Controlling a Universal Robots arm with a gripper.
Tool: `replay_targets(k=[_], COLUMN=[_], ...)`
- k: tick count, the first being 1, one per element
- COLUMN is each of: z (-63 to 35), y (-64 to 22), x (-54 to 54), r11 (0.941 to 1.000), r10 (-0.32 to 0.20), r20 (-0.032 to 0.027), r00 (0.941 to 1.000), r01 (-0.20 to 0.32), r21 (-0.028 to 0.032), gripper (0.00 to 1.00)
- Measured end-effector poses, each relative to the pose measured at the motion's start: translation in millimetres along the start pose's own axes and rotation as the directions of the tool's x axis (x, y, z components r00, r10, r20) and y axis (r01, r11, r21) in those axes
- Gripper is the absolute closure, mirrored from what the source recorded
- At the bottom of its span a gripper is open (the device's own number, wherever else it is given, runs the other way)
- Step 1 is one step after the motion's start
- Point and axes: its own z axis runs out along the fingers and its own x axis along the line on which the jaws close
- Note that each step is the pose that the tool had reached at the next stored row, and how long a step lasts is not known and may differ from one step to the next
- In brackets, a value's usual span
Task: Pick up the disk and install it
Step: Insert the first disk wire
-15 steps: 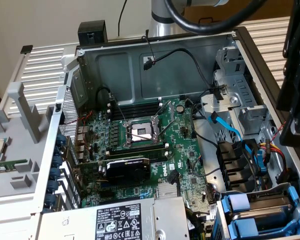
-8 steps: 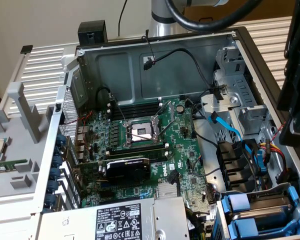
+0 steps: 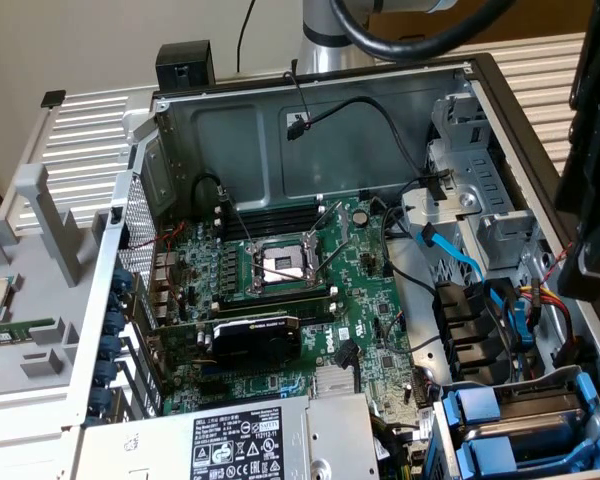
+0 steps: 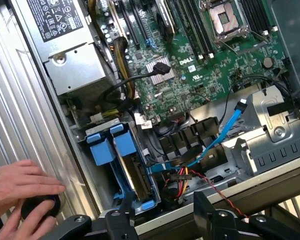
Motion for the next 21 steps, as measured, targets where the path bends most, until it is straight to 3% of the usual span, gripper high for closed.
replay_targets(k=[3, 7, 12, 14, 19, 21], z=[2.8, 10.3, 14.2, 15.8, 19.8, 23.2], y=[0.7, 2.0, 3.7, 4.4, 6.6, 6.5], x=[-1.4, -4.5, -15.8, -20.2, -30.6, -30.7], r11=[1.0000, 0.9998, 0.9998, 0.9998, 0.9997, 0.9997], r10=[0.010, 0.019, 0.020, 0.020, 0.020, 0.020], r20=[-0.0002, -0.0002, -0.0011, -0.0056, -0.0250, -0.0258], r00=[1.0000, 0.9998, 0.9998, 0.9998, 0.9995, 0.9995], r01=[-0.010, -0.019, -0.020, -0.020, -0.020, -0.020], r21=[0.0004, 0.0007, 0.0015, 0.0039, 0.0128, 0.0132], gripper=[0.29, 0.29, 0.29, 0.29, 0.29, 0.29])
